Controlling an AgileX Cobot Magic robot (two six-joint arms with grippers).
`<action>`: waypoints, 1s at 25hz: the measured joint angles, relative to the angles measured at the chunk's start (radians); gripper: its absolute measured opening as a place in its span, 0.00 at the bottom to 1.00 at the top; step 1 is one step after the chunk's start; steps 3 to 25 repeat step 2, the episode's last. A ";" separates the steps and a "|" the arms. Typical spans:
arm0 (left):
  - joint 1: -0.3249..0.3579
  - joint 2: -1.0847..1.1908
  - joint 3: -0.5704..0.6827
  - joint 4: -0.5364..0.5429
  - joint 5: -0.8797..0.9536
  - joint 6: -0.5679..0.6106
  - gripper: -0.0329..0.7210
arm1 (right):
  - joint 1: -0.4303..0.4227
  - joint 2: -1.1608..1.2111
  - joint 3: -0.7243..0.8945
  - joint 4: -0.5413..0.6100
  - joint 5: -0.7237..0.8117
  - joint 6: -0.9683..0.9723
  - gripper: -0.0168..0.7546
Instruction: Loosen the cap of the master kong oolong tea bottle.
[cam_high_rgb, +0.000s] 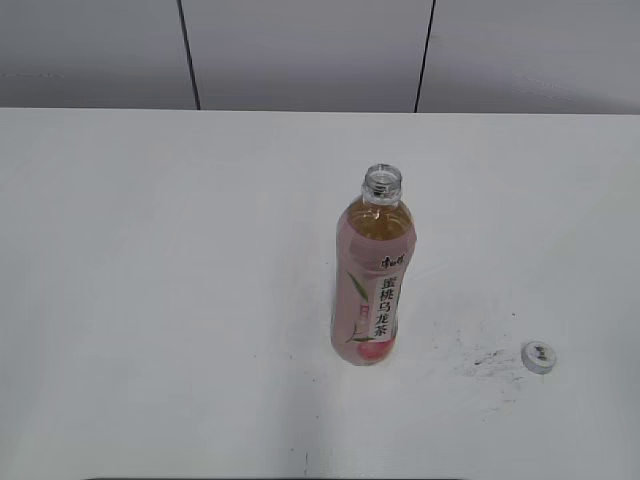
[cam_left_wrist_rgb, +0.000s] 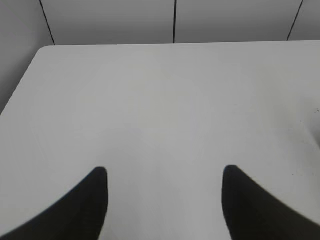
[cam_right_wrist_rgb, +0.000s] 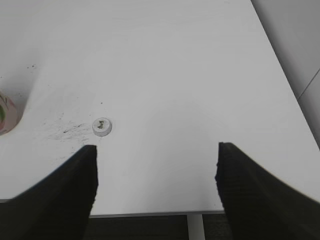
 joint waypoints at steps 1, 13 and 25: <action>0.000 0.000 0.000 0.000 0.000 0.000 0.62 | 0.000 0.000 0.000 0.000 0.000 0.000 0.74; 0.000 0.000 0.000 0.000 0.000 0.000 0.62 | 0.000 0.000 0.000 0.000 0.000 0.000 0.74; 0.000 0.000 0.000 0.000 0.000 0.000 0.62 | 0.000 0.000 0.000 0.000 0.000 0.000 0.74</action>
